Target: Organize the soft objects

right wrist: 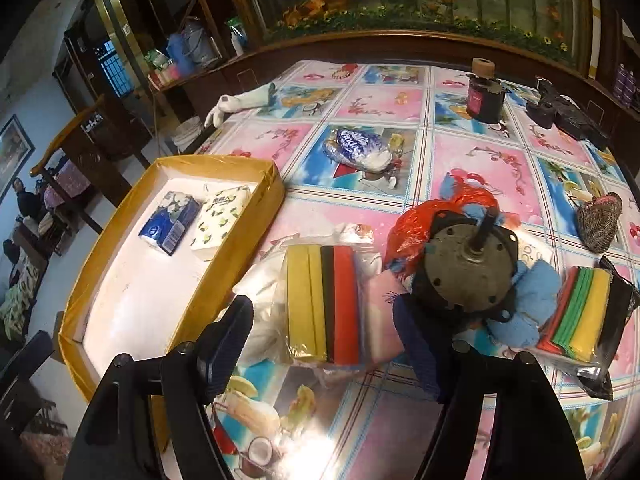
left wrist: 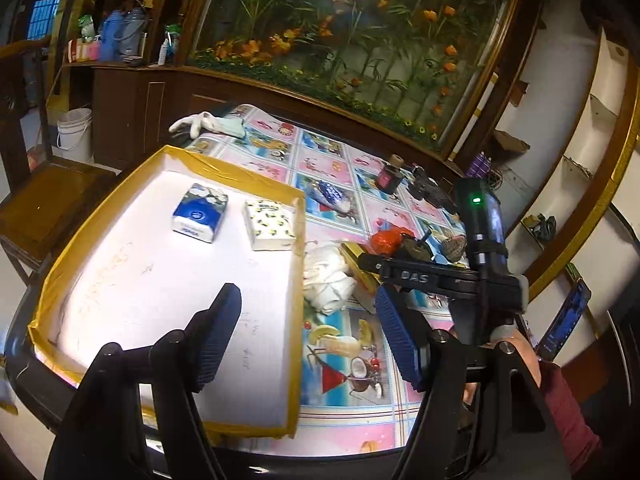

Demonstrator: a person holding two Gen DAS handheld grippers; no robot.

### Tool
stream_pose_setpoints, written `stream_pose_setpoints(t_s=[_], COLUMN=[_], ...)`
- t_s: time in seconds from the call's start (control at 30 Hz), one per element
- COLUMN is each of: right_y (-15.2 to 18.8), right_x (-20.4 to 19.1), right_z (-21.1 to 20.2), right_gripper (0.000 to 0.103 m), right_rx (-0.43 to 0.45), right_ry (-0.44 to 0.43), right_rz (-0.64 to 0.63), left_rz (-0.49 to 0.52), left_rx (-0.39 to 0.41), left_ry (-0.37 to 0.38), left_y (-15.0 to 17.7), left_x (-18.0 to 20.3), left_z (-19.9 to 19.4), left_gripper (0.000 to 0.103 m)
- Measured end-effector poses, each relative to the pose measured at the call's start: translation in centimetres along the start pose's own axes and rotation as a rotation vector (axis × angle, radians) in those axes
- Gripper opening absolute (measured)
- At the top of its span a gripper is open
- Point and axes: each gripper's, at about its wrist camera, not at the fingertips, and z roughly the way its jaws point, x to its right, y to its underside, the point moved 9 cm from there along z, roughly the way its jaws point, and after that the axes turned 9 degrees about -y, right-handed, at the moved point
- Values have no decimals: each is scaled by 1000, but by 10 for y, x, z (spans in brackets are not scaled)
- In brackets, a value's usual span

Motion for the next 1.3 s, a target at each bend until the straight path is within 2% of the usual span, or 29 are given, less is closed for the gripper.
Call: stream_pose_setpoints(t_s=[0.1,0.13,0.17,0.2,0.4,0.63,0.77,0.8,0.87,0.93,1.0,1.07,1.17,1.3], right_y=[-2,-1,2,2,7,55,72,75,80,79,74,73,77,88], right_x=[0,1,2,3,-2,7,25,26,23,23,28,36,54,82], right_z=[20,26,32,33,8,-52,-53,-49,-47,-55,-71,-88,-107,-118], right_gripper=[67,62,46,44,41,41,45,45,49,55,70,76,77,77], right_rx=[-45,-64,-85,-90,-58,-37,-57,-65,-79,-45,15,71,118,131], right_ry=[57,67,63,65,59,7,69,68,11,-40,-54,-65,-42,-10], right_rz=[-15,-9,6,12,-10,15,9,8,17,26,26,38,52,109], left_rz=[-8,-12,-16,-21,-51,-73,-56,-50,-43,-38,-23,-1,28,88], left_rx=[0,0,2,4,-5,-38,-61,-61,-51,-43,-52,-74,-120,-191], left_ry=[5,10,14,15,24,38,61,62,61,63,70,84,111,138], left_y=[3,3,4,4,7,11,16,17,15,14,16,22,33,50], left_x=[-8,-10,-12,-14,-25,-25,-11,-8,-5,-2,5,16,35,66], left_z=[-2,-2,-2,-2,1,14,17,16,11,9,11,17,25,38], left_gripper=[69,69,69,69,69,69,69,69,69,69,69,69,69,69])
